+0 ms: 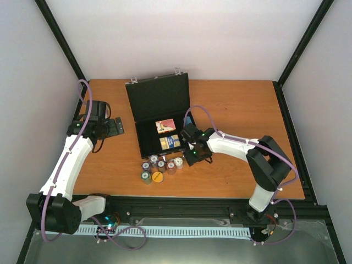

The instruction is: Pack up texas hold em set

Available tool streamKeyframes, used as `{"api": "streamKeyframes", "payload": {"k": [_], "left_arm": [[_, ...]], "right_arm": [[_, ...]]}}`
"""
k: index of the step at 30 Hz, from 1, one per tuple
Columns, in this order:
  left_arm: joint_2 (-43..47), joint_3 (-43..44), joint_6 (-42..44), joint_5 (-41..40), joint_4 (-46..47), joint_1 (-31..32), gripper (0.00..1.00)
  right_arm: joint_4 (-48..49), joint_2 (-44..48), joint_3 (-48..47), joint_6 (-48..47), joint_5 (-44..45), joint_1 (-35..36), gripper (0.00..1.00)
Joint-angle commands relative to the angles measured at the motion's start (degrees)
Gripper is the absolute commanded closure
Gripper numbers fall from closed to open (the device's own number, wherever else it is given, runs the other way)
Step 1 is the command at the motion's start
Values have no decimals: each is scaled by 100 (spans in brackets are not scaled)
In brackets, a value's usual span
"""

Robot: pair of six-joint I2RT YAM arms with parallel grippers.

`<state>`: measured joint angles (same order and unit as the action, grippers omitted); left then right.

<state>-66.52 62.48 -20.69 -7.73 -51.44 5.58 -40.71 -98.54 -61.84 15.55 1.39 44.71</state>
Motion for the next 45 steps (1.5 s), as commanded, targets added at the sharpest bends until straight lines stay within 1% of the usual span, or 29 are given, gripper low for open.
{"api": "streamKeyframes", "payload": {"k": [1,4,6,8,9,12,15,18,20,24,27,33,39,45], "left_arm": [[147,-22,47,-115,-23,4,0],[148,-24,31,-129,-24,4,0],[133,-17,37,-137,-25,4,0],[122,-3,31,-133,-31,4,0],[115,1,30,-130,-36,4,0],[113,1,48,-132,-37,4,0],[112,-4,49,-135,-46,4,0],[122,-36,44,-117,-33,5,0],[130,-66,44,-106,-18,5,0],[131,-102,31,-80,2,5,0],[160,-126,48,-83,2,5,0],[188,-191,58,-80,-15,4,0],[194,-208,116,-114,-24,8,0],[221,-224,84,-92,-83,9,0]], "right_arm": [[61,-116,-186,-48,-1,3,37],[-64,-50,-288,-46,86,3,63],[-180,60,-386,-35,151,3,76],[-373,182,-566,-39,181,-8,84],[-478,258,-648,-49,171,-6,85],[-686,553,-957,-65,230,-31,87],[-652,708,-1194,-79,369,-139,87],[-251,756,-1129,-65,590,-355,87],[269,739,-941,-80,698,-520,87],[1153,466,-673,-169,896,-701,87],[1550,206,-615,-236,879,-722,87],[1775,-217,-725,-229,648,-734,88],[1878,-515,-713,-242,781,-775,88],[2017,-960,-915,-311,769,-925,88]]}}
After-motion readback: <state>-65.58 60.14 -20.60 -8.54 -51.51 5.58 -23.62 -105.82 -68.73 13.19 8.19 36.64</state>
